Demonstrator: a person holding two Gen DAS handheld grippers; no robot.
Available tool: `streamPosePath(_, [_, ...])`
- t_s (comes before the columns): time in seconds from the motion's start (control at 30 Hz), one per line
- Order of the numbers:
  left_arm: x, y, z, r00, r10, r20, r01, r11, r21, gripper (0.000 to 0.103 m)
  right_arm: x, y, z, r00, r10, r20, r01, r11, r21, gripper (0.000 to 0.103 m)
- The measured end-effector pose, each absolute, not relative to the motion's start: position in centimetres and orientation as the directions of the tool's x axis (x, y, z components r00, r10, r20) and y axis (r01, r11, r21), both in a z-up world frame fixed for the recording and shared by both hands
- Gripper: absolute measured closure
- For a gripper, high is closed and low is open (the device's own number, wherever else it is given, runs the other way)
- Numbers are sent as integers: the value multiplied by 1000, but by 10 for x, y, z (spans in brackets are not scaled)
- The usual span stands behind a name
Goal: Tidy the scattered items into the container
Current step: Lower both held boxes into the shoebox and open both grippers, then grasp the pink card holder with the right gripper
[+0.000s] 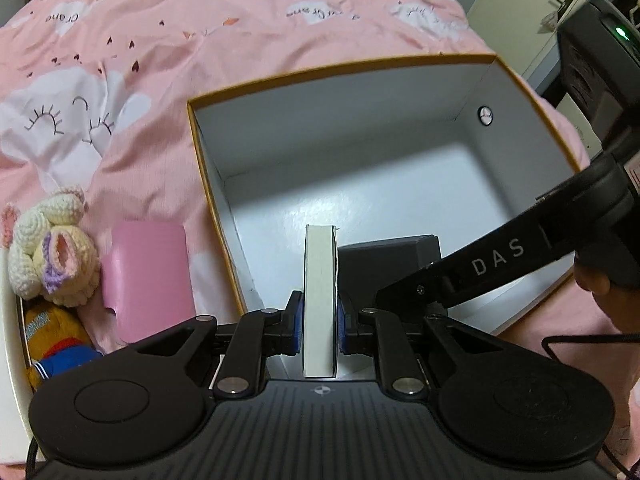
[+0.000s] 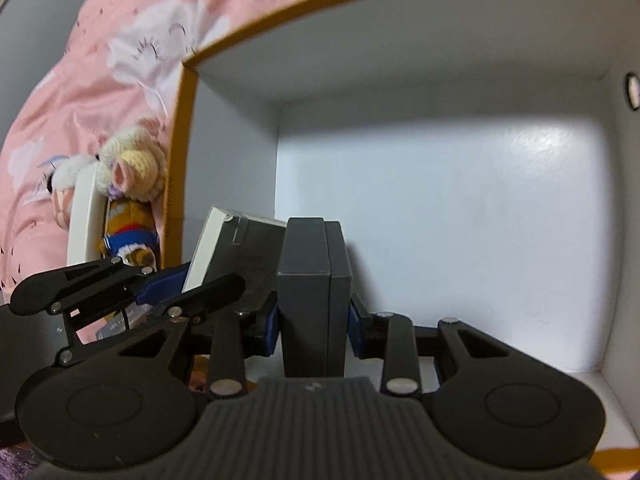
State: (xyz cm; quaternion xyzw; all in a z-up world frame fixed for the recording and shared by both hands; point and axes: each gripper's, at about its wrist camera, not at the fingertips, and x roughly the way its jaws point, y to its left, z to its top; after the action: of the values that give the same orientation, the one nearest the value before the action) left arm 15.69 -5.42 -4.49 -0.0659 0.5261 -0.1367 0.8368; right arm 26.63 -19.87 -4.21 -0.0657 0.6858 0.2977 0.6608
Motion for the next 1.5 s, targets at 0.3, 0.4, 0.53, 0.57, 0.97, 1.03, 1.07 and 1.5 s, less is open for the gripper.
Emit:
streamPosePath(0.3, [150,-54,-48,355,-279,-892,137,960,-245,83,270,-186,-66,-186,287,-940,-448,826,341,66])
streamPosePath(0.4, [151,-53,-46,335,-292,-896,123,956,-266,80,266,-181,-68,-192,287,-939,-457,820,344,66])
streamPosePath(0.53, [150,-49,-45,316,-322,-893,112,947,-302,78,263,-175,-68,-198,293,-935,-460,815,352,65])
streamPosePath(0.57, [149,-48,-45,316,-325,-891,110,946,-306,77,262,-174,-67,-198,291,-936,-464,813,351,65])
streamPosePath(0.97, [129,-22,-21,379,-355,-854,144,935,-325,75,254,-162,-54,-209,316,-926,-490,786,378,62])
streamPosePath(1.03, [123,-16,-14,408,-341,-847,149,940,-307,75,251,-161,-53,-214,332,-919,-489,778,395,63])
streamPosePath(1.07, [120,-14,-11,419,-334,-844,149,943,-299,73,251,-159,-53,-217,340,-915,-489,773,403,63])
streamPosePath(1.5, [92,46,7,544,-171,-822,24,982,-189,68,223,-153,-26,-53,367,-929,-603,730,323,62])
